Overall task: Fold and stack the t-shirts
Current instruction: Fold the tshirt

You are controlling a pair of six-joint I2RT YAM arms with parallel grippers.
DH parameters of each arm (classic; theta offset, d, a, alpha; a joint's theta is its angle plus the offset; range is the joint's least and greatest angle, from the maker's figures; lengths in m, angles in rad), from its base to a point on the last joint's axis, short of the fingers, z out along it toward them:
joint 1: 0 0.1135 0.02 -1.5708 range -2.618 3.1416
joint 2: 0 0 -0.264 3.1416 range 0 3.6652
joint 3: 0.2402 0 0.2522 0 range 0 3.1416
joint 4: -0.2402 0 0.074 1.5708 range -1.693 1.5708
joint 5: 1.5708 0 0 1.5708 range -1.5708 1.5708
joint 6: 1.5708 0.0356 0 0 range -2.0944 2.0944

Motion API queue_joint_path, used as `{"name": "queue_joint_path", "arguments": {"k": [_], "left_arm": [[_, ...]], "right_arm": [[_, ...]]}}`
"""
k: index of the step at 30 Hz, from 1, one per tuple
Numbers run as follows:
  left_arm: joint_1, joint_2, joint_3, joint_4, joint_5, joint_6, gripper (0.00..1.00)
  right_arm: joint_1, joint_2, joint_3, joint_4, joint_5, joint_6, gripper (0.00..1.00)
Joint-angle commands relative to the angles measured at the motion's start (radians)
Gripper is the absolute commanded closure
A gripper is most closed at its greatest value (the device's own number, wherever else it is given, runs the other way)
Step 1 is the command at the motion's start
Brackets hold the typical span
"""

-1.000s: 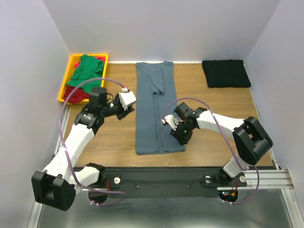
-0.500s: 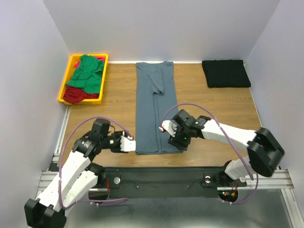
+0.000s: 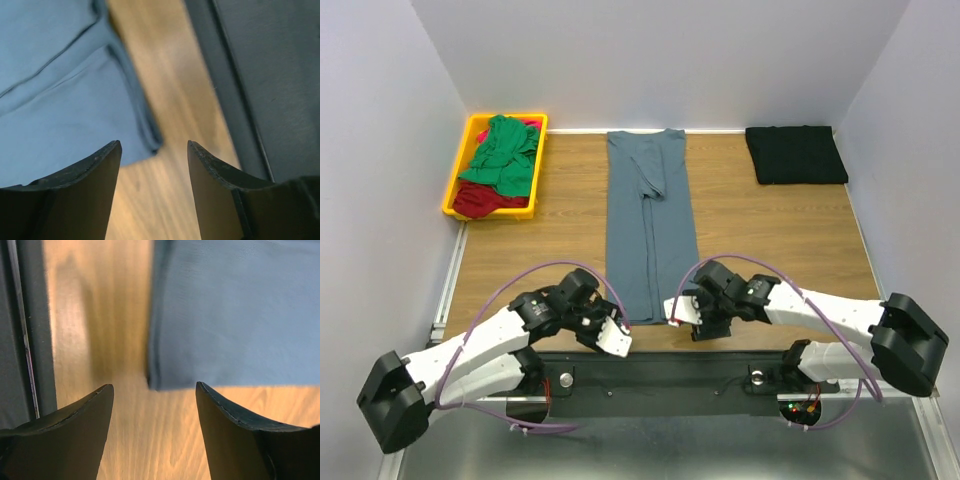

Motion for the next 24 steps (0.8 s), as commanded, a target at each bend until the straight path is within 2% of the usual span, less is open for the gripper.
{"name": "queue_joint_path", "arguments": {"k": [1, 8, 9, 14, 20, 22, 23, 24], "left_arm": [[-0.106, 0.02, -0.046, 0.15, -0.111, -0.086, 0.35], [-0.162, 0.138, -0.051, 0.224, -0.209, -0.1, 0.47], [-0.162, 0.182, -0.043, 0.225, -0.217, -0.105, 0.48], [-0.164, 0.244, -0.019, 0.262, -0.238, -0.14, 0.48], [-0.164, 0.285, 0.001, 0.268, -0.252, -0.166, 0.49], [-0.164, 0.297, 0.008, 0.262, -0.255, -0.171, 0.56], [-0.164, 0.308, 0.014, 0.262, -0.255, -0.172, 0.66], [-0.164, 0.314, 0.017, 0.257, -0.255, -0.172, 0.72]], "right_arm": [[0.069, -0.018, -0.052, 0.159, 0.069, -0.074, 0.29], [0.084, 0.05, -0.102, 0.228, 0.138, -0.103, 0.4], [0.084, 0.055, -0.103, 0.234, 0.145, -0.097, 0.43], [0.084, 0.099, -0.111, 0.256, 0.172, -0.082, 0.46], [0.082, 0.107, -0.14, 0.274, 0.184, -0.077, 0.68], [0.084, 0.105, -0.143, 0.274, 0.188, -0.072, 0.78], [0.084, 0.105, -0.14, 0.273, 0.189, -0.069, 0.81], [0.084, 0.099, -0.138, 0.273, 0.189, -0.068, 0.91]]}}
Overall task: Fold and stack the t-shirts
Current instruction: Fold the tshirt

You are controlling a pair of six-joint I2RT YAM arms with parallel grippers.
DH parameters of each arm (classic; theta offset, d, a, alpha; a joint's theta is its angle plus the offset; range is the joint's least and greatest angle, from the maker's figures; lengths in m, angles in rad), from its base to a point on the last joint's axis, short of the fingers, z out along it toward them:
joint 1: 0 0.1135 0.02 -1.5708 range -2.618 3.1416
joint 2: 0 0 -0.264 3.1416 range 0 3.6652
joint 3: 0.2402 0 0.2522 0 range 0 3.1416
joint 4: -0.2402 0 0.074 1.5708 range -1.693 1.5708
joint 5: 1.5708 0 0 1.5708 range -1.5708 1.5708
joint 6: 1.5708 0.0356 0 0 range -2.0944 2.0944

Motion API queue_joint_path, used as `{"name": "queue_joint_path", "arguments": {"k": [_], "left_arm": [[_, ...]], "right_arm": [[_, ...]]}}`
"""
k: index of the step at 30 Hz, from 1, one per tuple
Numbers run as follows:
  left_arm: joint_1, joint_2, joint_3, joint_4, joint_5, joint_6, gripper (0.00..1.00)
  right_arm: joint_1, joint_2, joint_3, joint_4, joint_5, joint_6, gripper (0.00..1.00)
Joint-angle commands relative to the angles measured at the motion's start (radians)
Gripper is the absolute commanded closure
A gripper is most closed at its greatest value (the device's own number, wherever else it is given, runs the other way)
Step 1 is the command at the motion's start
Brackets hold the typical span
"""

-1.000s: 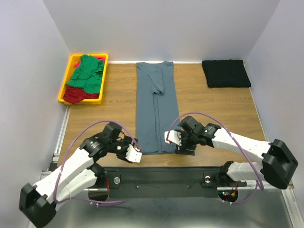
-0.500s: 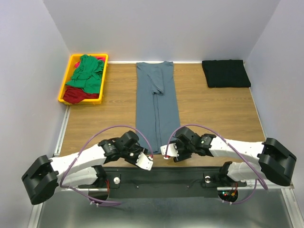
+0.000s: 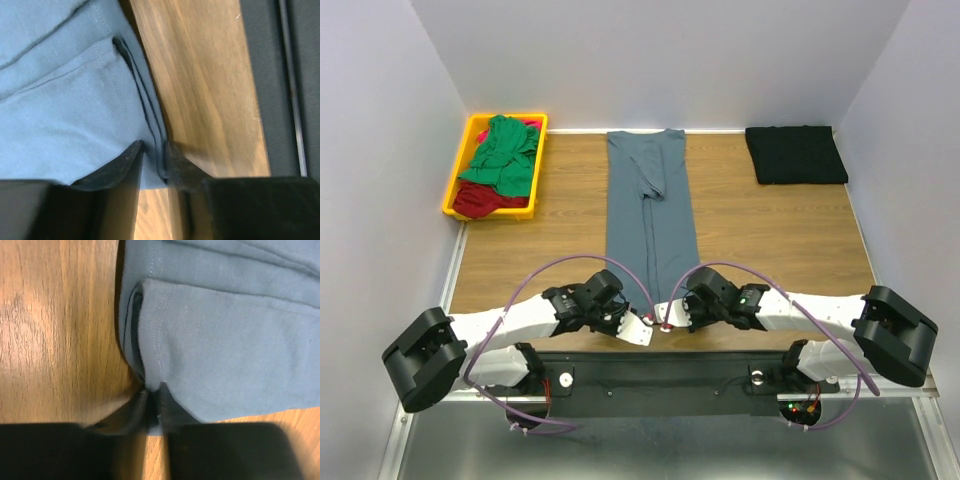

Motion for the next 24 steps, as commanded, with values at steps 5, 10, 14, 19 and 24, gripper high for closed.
{"name": "queue_joint_path", "arguments": {"k": [5, 10, 14, 19, 24], "left_arm": [[-0.007, 0.021, 0.039, -0.029, -0.007, -0.021, 0.96], [-0.014, -0.031, 0.109, -0.148, 0.068, -0.032, 1.0], [-0.017, -0.087, 0.175, -0.236, 0.172, -0.047, 1.0], [-0.014, -0.154, 0.19, -0.256, 0.196, -0.116, 1.0], [0.053, -0.179, 0.206, -0.234, 0.199, -0.093, 1.0]], "right_arm": [[0.007, -0.001, -0.012, -0.068, 0.02, 0.039, 0.99], [0.014, -0.035, 0.077, -0.204, -0.052, 0.095, 1.0], [0.016, -0.065, 0.147, -0.325, -0.128, 0.132, 0.99], [0.013, -0.098, 0.207, -0.359, -0.1, 0.178, 0.99], [-0.044, -0.085, 0.265, -0.356, -0.079, 0.119, 0.99]]}}
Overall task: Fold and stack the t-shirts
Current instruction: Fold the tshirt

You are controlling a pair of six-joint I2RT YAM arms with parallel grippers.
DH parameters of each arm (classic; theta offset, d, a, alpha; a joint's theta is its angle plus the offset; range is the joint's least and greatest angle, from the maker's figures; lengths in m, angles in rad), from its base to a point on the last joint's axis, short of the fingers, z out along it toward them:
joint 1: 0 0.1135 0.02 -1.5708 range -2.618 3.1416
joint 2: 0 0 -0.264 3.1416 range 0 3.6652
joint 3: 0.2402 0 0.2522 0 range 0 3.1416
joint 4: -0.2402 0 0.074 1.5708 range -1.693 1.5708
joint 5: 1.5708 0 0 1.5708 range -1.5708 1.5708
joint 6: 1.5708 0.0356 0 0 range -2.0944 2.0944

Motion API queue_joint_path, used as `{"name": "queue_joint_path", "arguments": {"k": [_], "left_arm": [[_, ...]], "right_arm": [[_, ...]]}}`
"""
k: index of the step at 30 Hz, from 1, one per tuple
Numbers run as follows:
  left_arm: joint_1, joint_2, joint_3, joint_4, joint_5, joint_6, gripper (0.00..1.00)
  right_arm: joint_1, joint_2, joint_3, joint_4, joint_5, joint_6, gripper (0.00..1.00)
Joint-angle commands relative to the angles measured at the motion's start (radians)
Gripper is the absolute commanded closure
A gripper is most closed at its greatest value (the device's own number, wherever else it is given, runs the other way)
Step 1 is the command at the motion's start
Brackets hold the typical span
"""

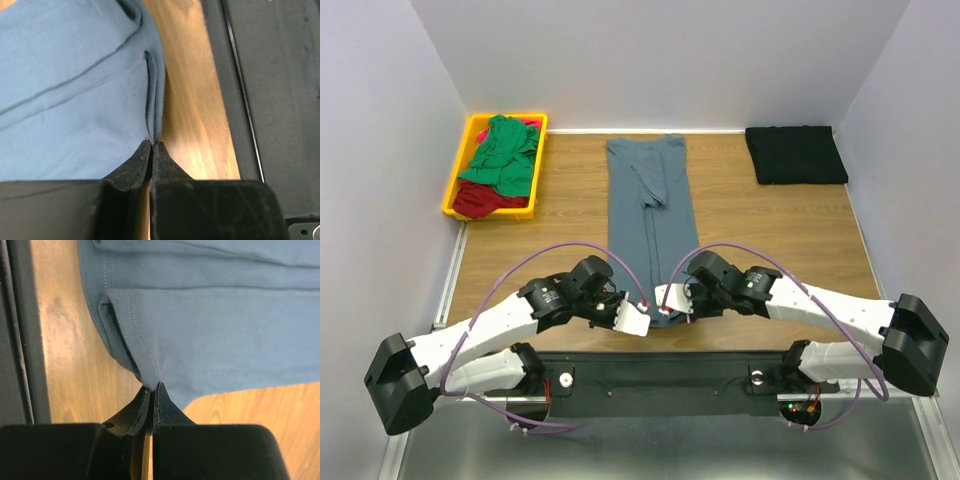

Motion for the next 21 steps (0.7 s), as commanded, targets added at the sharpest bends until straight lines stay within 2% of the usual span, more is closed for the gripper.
{"name": "queue_joint_path", "arguments": {"k": [1, 7, 13, 21], "left_arm": [[0.054, -0.019, 0.053, -0.003, 0.043, -0.001, 1.0], [0.219, 0.066, 0.114, 0.033, 0.087, 0.121, 1.0], [0.353, 0.224, 0.226, 0.068, 0.138, 0.217, 1.0], [0.499, 0.466, 0.405, 0.091, 0.19, 0.355, 1.0]], "right_arm": [[-0.054, 0.006, 0.081, -0.024, 0.001, -0.032, 0.99], [-0.168, 0.084, 0.189, -0.022, -0.035, -0.146, 0.99], [-0.284, 0.205, 0.282, -0.019, -0.084, -0.259, 0.99], [-0.423, 0.419, 0.506, -0.01, -0.156, -0.352, 0.99]]}}
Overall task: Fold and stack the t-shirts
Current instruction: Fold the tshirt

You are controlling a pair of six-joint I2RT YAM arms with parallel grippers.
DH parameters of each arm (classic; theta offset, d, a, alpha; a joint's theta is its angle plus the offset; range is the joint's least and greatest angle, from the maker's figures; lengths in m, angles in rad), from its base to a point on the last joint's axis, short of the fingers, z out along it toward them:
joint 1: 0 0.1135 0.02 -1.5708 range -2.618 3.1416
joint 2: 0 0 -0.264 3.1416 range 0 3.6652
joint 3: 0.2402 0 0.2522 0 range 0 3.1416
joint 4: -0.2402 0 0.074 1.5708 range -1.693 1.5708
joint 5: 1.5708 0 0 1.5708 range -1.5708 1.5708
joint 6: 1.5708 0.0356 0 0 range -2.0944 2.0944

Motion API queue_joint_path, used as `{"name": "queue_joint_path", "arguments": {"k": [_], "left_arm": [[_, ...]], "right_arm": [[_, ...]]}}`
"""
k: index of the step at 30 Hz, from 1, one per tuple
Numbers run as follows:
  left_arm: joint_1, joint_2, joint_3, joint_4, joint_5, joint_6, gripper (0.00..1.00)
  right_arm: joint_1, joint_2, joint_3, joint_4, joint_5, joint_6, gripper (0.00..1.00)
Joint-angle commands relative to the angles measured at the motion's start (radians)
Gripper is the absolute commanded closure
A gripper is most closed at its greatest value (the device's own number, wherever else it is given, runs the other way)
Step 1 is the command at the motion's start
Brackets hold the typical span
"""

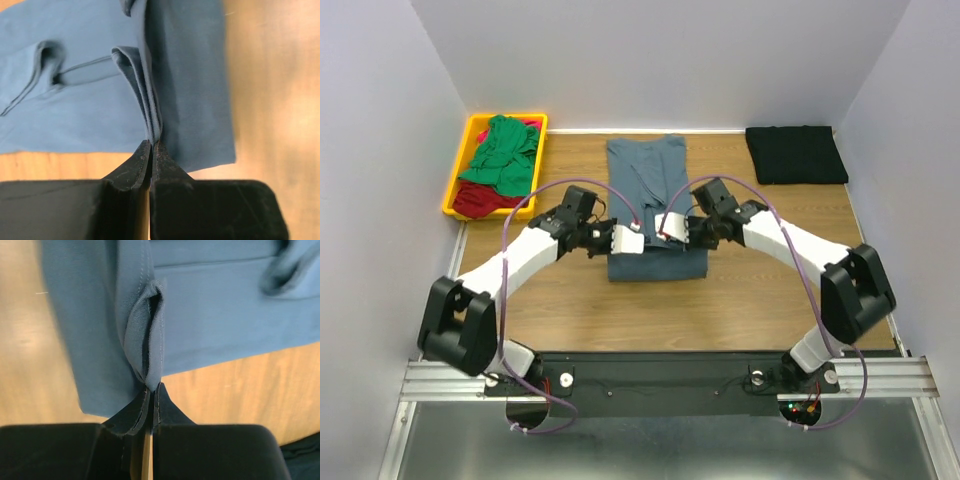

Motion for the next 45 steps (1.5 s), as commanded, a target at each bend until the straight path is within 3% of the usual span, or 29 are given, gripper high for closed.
{"name": "queue_joint_path", "arguments": {"k": [1, 14, 21, 23, 26, 27, 31, 35, 39, 42, 45], "left_arm": [[0.058, 0.083, 0.095, 0.03, 0.052, 0.095, 1.0], [0.164, 0.418, 0.403, 0.01, 0.063, 0.186, 1.0], [0.182, 0.508, 0.466, 0.015, 0.051, 0.201, 1.0], [0.186, 0.524, 0.477, 0.027, 0.045, 0.192, 1.0], [0.19, 0.544, 0.48, 0.071, 0.025, 0.155, 0.95], [0.196, 0.542, 0.48, 0.087, 0.02, 0.146, 0.85], [0.215, 0.532, 0.514, 0.142, 0.003, 0.034, 0.6], [0.239, 0.487, 0.546, 0.128, 0.028, -0.108, 0.55], [0.238, 0.353, 0.417, 0.127, 0.057, -0.188, 0.54], [0.221, 0.279, 0.304, 0.121, 0.081, -0.24, 0.54], [0.198, 0.251, 0.226, 0.134, 0.086, -0.314, 0.55]], "right_arm": [[-0.067, 0.103, 0.139, 0.015, -0.059, -0.079, 0.99], [-0.161, 0.39, 0.412, 0.017, -0.1, -0.156, 1.0], [-0.172, 0.482, 0.504, 0.018, -0.097, -0.167, 0.99], [-0.172, 0.508, 0.53, 0.021, -0.086, -0.155, 0.94], [-0.175, 0.528, 0.567, 0.038, -0.057, -0.118, 0.76], [-0.18, 0.531, 0.578, 0.047, -0.043, -0.092, 0.62], [-0.192, 0.496, 0.622, 0.063, -0.028, -0.012, 0.46], [-0.198, 0.403, 0.607, 0.061, -0.039, 0.074, 0.46], [-0.196, 0.271, 0.413, 0.055, -0.097, 0.145, 0.48], [-0.187, 0.209, 0.327, 0.049, -0.121, 0.212, 0.57], [-0.186, 0.223, 0.296, 0.049, -0.157, 0.298, 0.72]]}}
